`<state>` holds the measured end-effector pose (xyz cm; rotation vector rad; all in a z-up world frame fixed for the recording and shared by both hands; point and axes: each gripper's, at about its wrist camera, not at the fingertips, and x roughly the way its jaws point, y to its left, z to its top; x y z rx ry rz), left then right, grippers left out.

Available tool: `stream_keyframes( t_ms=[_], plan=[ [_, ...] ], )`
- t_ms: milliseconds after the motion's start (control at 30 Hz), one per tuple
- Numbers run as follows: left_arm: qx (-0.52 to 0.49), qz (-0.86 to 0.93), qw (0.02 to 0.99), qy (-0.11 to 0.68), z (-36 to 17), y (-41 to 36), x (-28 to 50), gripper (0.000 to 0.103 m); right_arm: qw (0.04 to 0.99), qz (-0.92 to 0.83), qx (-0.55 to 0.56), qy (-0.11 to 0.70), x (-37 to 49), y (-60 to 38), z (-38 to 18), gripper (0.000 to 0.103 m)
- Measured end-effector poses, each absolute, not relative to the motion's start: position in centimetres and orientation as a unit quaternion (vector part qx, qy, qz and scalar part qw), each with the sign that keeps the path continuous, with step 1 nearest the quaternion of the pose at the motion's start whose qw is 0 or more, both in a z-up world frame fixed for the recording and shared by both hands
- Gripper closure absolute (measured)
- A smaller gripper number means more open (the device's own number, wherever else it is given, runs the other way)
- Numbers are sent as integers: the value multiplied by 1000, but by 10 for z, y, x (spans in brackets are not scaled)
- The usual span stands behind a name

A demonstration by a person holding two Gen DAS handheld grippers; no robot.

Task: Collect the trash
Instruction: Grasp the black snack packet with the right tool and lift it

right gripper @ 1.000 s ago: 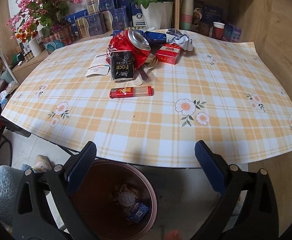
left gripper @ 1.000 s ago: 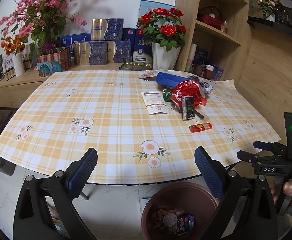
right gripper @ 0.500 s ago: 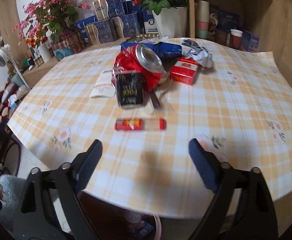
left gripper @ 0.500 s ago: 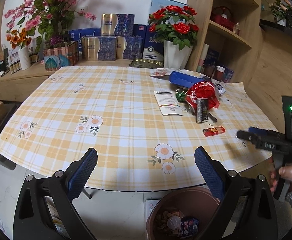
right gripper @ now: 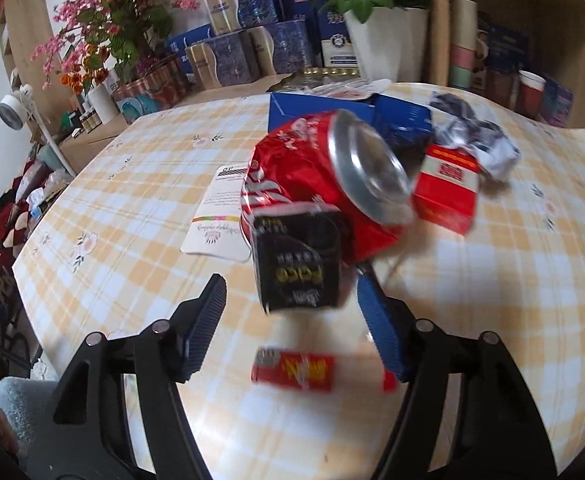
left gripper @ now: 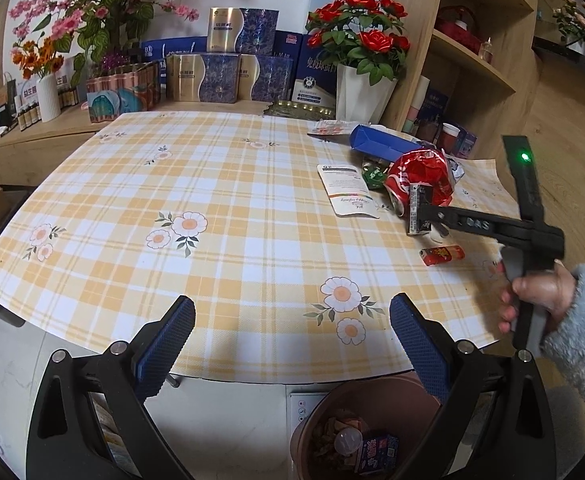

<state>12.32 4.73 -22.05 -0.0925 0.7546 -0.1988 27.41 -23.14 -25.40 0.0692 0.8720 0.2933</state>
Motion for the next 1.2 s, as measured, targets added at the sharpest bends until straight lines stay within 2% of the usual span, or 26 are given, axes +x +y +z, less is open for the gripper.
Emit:
stream_keyframes(
  t_ms=[167,200,233,367,767,933,1067,1200],
  plan=[
    [-45,-103,920,375,-226,45,128,8,888,138,50,436,293,-232,-263,37],
    [-45,-105,920,376,-227,44,129,8,885,141,53,440,295,-233,-265,43],
    [-46,-107,919,377,-228,43,130,8,882,145,57,444,296,-234,-267,54],
    [-49,-116,916,381,-230,37,135,8,880,159,80,441,290,-238,-264,62],
    [-57,-181,900,391,-228,2,165,8,901,125,132,393,219,-297,-246,63],
    [-50,-239,887,392,-222,-32,210,26,904,104,135,391,203,-317,-250,63],
    [-20,-277,882,382,-207,-64,244,27,906,95,146,385,194,-328,-250,63],
    [76,-305,871,377,-205,-102,281,27,908,88,153,380,189,-340,-249,63]
  ],
)
